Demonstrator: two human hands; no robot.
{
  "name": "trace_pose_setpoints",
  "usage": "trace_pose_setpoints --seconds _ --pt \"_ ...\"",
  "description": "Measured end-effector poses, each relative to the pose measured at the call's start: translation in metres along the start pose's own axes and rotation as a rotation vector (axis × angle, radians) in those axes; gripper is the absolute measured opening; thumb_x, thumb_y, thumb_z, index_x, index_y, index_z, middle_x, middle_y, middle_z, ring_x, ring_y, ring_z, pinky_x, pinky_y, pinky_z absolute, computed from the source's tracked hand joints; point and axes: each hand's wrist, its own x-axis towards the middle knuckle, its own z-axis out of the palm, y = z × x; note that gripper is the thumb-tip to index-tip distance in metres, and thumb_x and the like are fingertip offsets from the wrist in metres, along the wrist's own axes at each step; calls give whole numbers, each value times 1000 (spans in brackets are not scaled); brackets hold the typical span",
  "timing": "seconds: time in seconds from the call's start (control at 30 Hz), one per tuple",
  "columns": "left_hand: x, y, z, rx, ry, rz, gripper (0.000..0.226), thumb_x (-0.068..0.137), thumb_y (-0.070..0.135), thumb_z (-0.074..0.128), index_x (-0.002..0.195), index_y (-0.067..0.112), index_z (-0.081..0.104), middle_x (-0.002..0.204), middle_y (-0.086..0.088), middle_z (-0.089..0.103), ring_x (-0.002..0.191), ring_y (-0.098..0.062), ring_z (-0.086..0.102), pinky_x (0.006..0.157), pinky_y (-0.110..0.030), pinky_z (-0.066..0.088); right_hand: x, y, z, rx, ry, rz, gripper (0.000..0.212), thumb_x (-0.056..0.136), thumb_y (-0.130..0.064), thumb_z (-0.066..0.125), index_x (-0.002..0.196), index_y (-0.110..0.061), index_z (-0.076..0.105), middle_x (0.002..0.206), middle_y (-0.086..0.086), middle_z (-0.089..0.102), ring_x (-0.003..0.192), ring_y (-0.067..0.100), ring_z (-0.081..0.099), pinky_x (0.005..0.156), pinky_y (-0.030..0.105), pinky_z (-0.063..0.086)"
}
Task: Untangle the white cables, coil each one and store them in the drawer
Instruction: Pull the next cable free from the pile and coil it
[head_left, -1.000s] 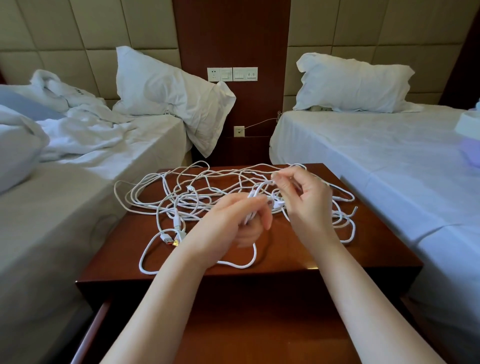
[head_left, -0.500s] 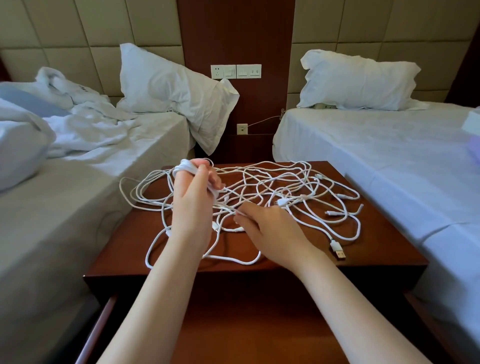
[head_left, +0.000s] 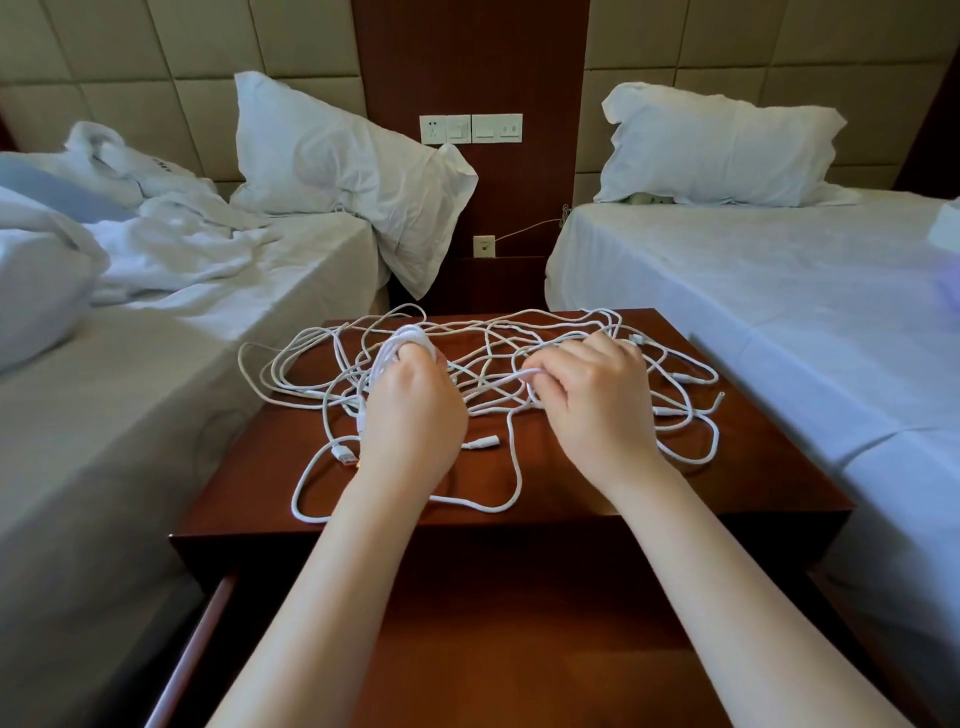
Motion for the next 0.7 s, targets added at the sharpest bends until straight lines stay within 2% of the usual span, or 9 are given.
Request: trace_pose_setpoints --seconds 0.07,0.13,0.2,0.27,0.33,0.4,0.57,0.63,0.7 --pt "-3 4 2 -16 -106 -28 31 100 12 39 70 11 32 72 3 40 62 -11 36 60 -14 34 1 -1 1 122 39 37 15 87 -6 60 94 -11 73 83 3 66 76 17 59 64 25 45" --pt "-3 6 0 -139 -218 -39 37 98 14 43 64 15 28 64 2 35 56 -9 31 51 -8 34 1 1 -1 218 56 70 19 87 -2 59 100 -10 71 91 4 62 77 14 58 59 20 46" --pt "-4 5 -4 -304 -349 -31 30 92 13 50 66 10 36 62 -1 35 56 -10 32 46 -12 30 2 5 -5 302 50 125 20 87 -5 64 105 -11 70 100 1 61 80 10 56 62 13 47" --pt "-3 2 -6 -302 -405 30 22 87 11 57 70 9 42 61 -1 39 56 -11 37 49 -17 32 4 9 -9 367 38 160 20 85 -9 69 105 -12 71 103 -6 59 79 6 56 67 9 48" --pt "0 -3 -2 -203 -342 71 31 88 12 58 64 15 38 57 1 38 54 -13 37 51 -27 34 5 13 -12 426 -10 161 20 85 -8 69 105 -12 72 103 -10 59 78 3 62 69 8 49" --pt "3 -10 1 -176 -235 57 43 91 14 57 60 17 28 56 1 32 53 -14 33 51 -30 30 4 16 -14 459 -78 158 21 87 -7 68 107 -14 72 100 -12 62 80 1 64 69 8 49" --pt "4 -16 3 -85 -41 4 41 95 19 50 63 17 25 64 0 35 58 -12 32 49 -19 28 -1 17 -12 484 -173 122 23 90 -12 66 112 -11 72 86 -15 67 73 -12 62 70 7 50" --pt "4 -19 2 -68 14 -14 42 95 17 49 62 16 23 64 0 34 61 -16 33 51 -27 26 -3 17 -11 498 -174 118 21 91 -13 65 110 -9 72 77 -21 62 69 -6 63 64 12 53" --pt "7 -23 2 -47 20 -26 43 95 16 48 61 15 21 64 0 33 68 -21 34 57 -34 24 -3 19 -12 481 -142 137 17 92 -14 63 104 -9 74 70 -21 59 62 0 63 58 12 51"
